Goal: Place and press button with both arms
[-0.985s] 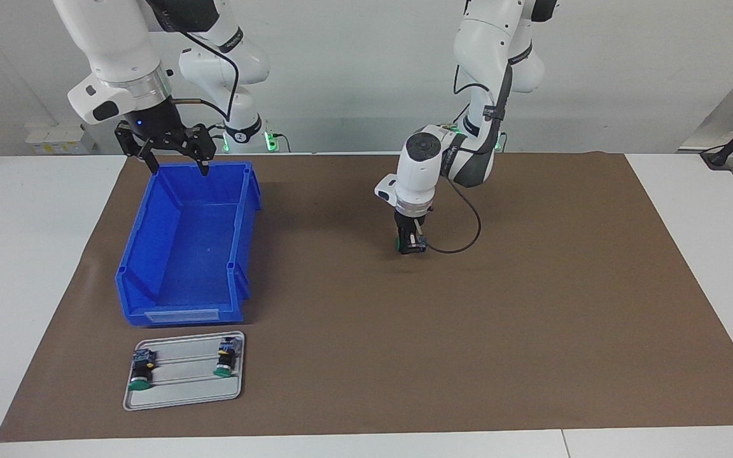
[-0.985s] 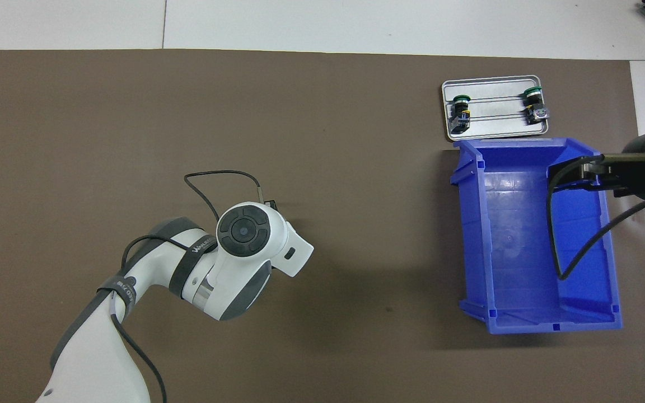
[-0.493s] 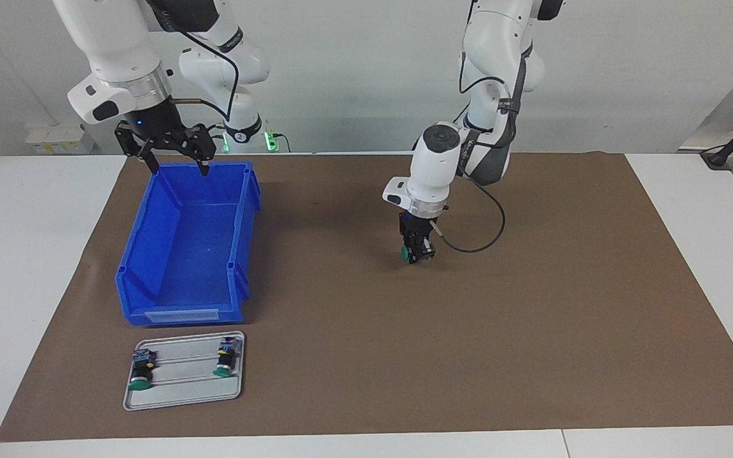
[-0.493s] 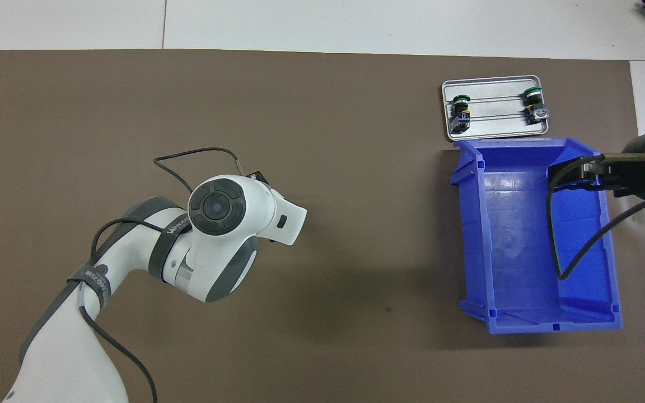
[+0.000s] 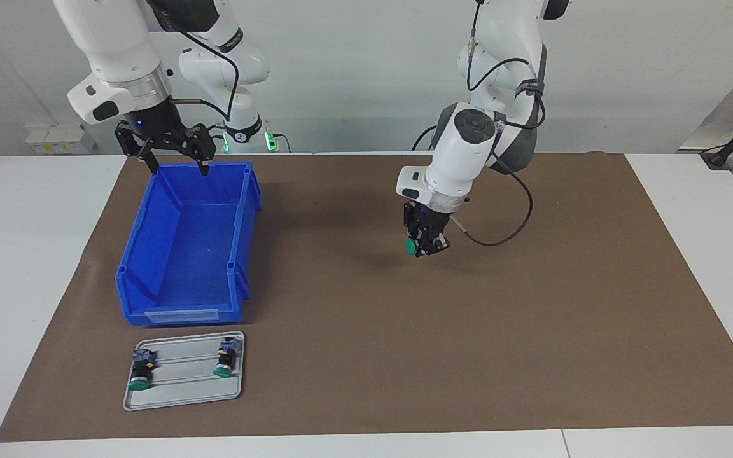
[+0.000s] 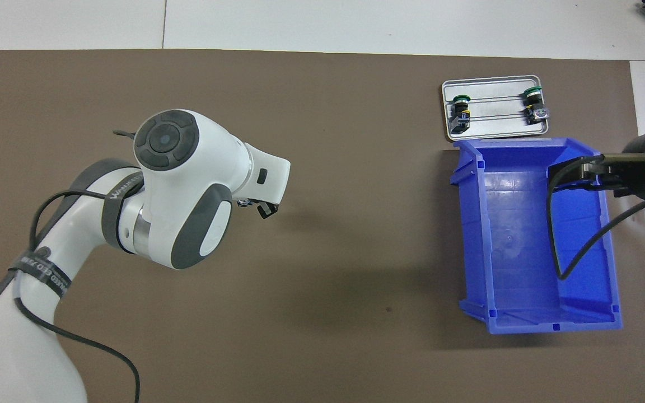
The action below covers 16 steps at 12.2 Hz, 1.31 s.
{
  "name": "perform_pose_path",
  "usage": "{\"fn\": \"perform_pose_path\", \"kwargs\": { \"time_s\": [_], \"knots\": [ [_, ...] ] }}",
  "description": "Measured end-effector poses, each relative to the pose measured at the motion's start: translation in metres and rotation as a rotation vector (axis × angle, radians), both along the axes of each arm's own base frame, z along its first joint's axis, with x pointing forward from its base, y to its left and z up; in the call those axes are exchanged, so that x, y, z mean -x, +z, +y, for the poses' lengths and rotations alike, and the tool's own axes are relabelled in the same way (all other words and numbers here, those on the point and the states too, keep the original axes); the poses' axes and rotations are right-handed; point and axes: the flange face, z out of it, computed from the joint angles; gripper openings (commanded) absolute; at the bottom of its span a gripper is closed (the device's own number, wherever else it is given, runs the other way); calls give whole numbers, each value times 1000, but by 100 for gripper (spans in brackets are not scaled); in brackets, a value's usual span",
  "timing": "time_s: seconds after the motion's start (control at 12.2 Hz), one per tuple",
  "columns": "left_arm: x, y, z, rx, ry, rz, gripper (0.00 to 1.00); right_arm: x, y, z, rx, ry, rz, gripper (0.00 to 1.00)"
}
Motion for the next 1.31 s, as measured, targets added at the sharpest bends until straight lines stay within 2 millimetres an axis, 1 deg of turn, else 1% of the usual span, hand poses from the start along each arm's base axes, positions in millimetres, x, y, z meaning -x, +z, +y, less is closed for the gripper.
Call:
{"fn": "perform_pose_path", "kwargs": {
  "time_s": [0.08, 0.16, 0.33, 0.49, 0.74, 0.9, 1.07, 1.23, 1.31],
  "knots": [
    [-8, 12, 14, 10, 28, 28, 0, 0, 0, 0, 0, 0, 0, 100],
    [-18, 24, 32, 35, 67, 58, 0, 0, 0, 0, 0, 0, 0, 100],
    [-36, 41, 77, 105, 161, 111, 0, 0, 0, 0, 0, 0, 0, 100],
    [-51, 46, 119, 198, 239, 146, 0, 0, 0, 0, 0, 0, 0, 100],
    [-64, 51, 165, 363, 275, 158, 0, 0, 0, 0, 0, 0, 0, 100],
    [-69, 48, 196, 471, 251, 138, 0, 0, 0, 0, 0, 0, 0, 100],
    [-63, 36, 223, 564, 203, 106, 0, 0, 0, 0, 0, 0, 0, 100],
    [-51, 22, 239, 622, 147, 46, 0, 0, 0, 0, 0, 0, 0, 100],
    [-45, 14, 242, 639, 140, 12, 0, 0, 0, 0, 0, 0, 0, 100]
  ]
}}
